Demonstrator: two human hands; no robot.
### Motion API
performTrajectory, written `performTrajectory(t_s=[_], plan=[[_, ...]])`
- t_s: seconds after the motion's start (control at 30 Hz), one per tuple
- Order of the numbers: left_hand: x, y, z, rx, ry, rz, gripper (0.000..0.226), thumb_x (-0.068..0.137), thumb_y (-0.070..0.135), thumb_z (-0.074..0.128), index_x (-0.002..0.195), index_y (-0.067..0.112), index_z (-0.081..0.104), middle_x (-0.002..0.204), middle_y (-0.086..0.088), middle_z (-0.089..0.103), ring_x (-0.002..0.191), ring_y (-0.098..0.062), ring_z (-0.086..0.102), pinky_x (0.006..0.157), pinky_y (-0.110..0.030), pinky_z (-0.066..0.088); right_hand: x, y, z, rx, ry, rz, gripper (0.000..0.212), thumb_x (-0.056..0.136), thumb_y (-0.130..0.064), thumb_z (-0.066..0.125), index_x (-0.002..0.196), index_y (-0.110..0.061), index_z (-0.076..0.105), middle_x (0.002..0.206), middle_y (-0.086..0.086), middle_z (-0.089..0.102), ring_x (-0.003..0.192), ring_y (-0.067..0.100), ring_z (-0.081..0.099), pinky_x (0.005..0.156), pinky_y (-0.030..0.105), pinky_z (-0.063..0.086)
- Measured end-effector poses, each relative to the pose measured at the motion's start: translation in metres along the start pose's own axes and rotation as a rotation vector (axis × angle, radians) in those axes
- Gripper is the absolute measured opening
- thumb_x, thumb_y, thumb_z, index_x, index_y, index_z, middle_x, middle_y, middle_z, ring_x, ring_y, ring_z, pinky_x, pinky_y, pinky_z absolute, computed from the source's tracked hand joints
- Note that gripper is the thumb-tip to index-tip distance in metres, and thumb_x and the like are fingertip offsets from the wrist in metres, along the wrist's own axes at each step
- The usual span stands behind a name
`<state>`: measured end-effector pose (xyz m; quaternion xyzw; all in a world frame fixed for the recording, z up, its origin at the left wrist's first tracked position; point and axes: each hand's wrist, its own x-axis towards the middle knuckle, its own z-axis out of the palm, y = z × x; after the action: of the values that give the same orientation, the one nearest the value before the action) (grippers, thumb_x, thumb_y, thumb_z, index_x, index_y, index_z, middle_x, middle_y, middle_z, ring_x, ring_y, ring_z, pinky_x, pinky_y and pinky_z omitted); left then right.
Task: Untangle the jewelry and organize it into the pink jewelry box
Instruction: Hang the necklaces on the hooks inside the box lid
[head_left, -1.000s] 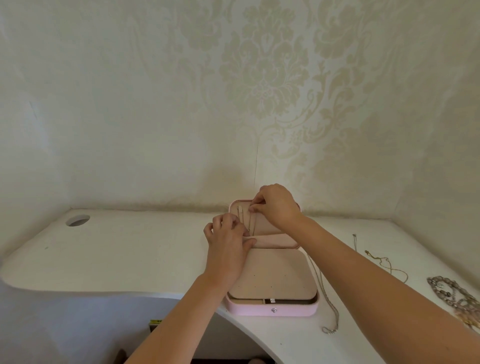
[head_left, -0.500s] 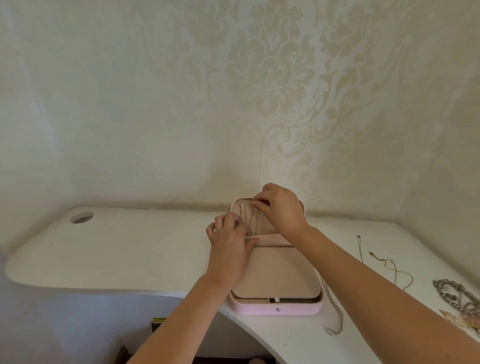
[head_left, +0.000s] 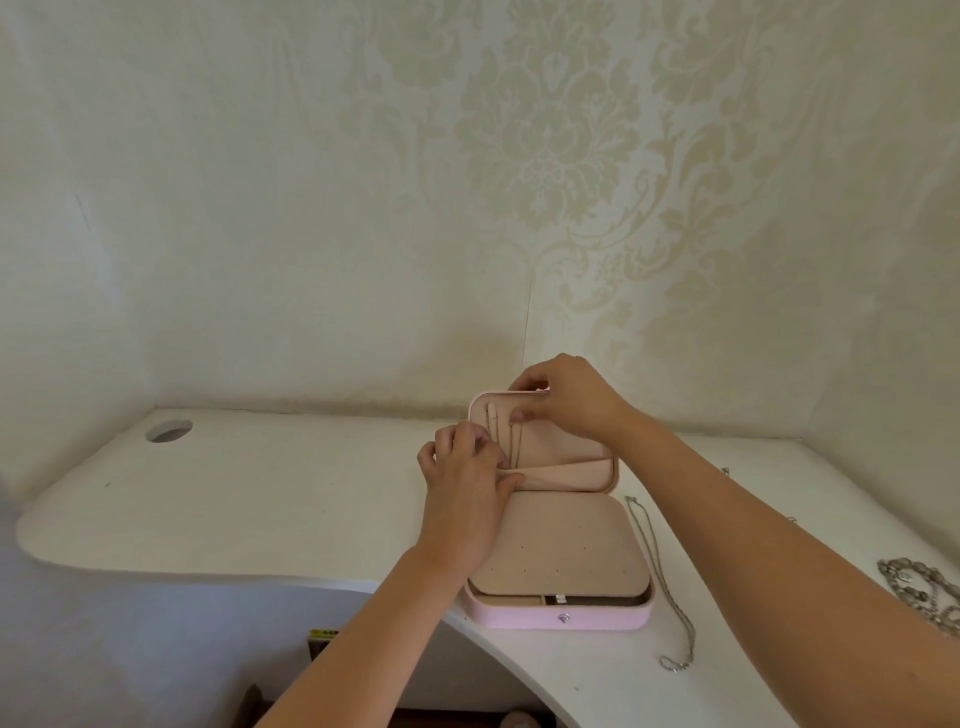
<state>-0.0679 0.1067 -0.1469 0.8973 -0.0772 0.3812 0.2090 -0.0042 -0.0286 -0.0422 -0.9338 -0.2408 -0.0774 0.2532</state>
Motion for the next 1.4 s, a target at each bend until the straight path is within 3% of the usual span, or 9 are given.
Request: performTrajectory(t_s=[0.2,0.37,0.53,0.73,0.93,1.1,1.23,1.33,1.4], plan=[[0.000,0.001,0.000,0.015,0.002,-0.006,0.020,0.067,0.029,0.080,0.074,0.017,0.066,0.094,-0.003,0.055,0.095,-0.019,0.035,0.082,-0.031,0.021,0.006,-0.009,-0.009,0.064,-0.047,0.048,0.025,0.067,-0.016,0.082,0.090,-0.015,0.073,0.075,-0.008,0.062,0.063,-0.001,0.051,0.054,0.008,0.035],[0.000,0.000,0.001,-0.014,-0.004,-0.028,0.018,0.071,0.028,0.078,0.077,0.015,0.067,0.097,-0.004,0.054,0.096,-0.018,0.034,0.084,-0.030,0.021,-0.001,-0.003,0.012,-0.112,0.116,-0.121,0.028,0.073,-0.012,0.073,0.099,-0.020,0.065,0.098,-0.008,0.054,0.088,0.010,0.043,0.079,0.025,0.032],[0.000,-0.001,0.001,-0.016,0.013,-0.030,0.019,0.068,0.027,0.080,0.074,0.016,0.066,0.094,-0.003,0.054,0.095,-0.017,0.035,0.082,-0.027,0.020,-0.009,0.000,0.032,-0.216,0.501,-0.389,0.014,0.074,-0.013,0.066,0.086,-0.019,0.071,0.106,0.003,0.062,0.105,0.019,0.043,0.083,0.035,0.036],[-0.001,-0.001,0.001,0.007,0.027,-0.028,0.021,0.068,0.030,0.080,0.071,0.015,0.066,0.091,-0.004,0.055,0.092,-0.018,0.035,0.079,-0.030,0.024,-0.014,-0.001,0.048,-0.358,0.435,-0.453,0.023,0.071,-0.011,0.066,0.093,-0.016,0.073,0.115,0.010,0.062,0.116,0.024,0.036,0.088,0.042,0.040],[-0.001,0.000,0.003,0.025,0.016,-0.023,0.022,0.072,0.033,0.076,0.078,0.015,0.067,0.092,-0.004,0.054,0.091,-0.019,0.037,0.080,-0.035,0.035,-0.012,-0.011,0.054,-0.278,0.447,-0.286,0.015,0.069,-0.001,0.068,0.082,-0.008,0.069,0.110,0.012,0.061,0.112,0.028,0.043,0.081,0.043,0.042],[-0.001,0.000,0.003,0.057,0.039,-0.006,0.024,0.074,0.037,0.072,0.083,0.014,0.068,0.093,-0.005,0.055,0.091,-0.022,0.040,0.079,-0.033,0.028,-0.011,-0.018,0.059,-0.243,0.483,-0.179,0.009,0.070,-0.001,0.068,0.075,-0.007,0.070,0.107,0.012,0.062,0.109,0.036,0.051,0.083,0.041,0.036],[0.000,0.002,0.001,0.086,0.039,-0.013,0.037,0.079,0.047,0.046,0.081,0.017,0.068,0.091,-0.003,0.055,0.090,-0.021,0.041,0.079,-0.032,0.027,-0.008,-0.020,0.061,-0.249,0.476,-0.133,0.011,0.069,-0.011,0.060,0.066,-0.010,0.070,0.100,0.008,0.066,0.104,0.036,0.055,0.082,0.048,0.041],[0.000,0.000,0.002,0.077,0.040,-0.019,0.025,0.079,0.041,0.062,0.083,0.017,0.069,0.092,-0.003,0.054,0.090,-0.023,0.042,0.080,-0.033,0.030,-0.008,-0.018,0.060,-0.248,0.461,-0.158,0.009,0.070,-0.008,0.061,0.068,-0.010,0.070,0.103,0.006,0.066,0.109,0.035,0.052,0.087,0.048,0.038],[0.000,-0.001,0.004,0.068,0.037,-0.027,0.024,0.072,0.037,0.076,0.082,0.016,0.069,0.092,-0.003,0.054,0.090,-0.022,0.042,0.079,-0.033,0.031,-0.010,-0.014,0.055,-0.229,0.401,-0.178,0.012,0.075,-0.005,0.061,0.083,-0.010,0.069,0.111,0.004,0.062,0.117,0.030,0.046,0.097,0.042,0.029]])
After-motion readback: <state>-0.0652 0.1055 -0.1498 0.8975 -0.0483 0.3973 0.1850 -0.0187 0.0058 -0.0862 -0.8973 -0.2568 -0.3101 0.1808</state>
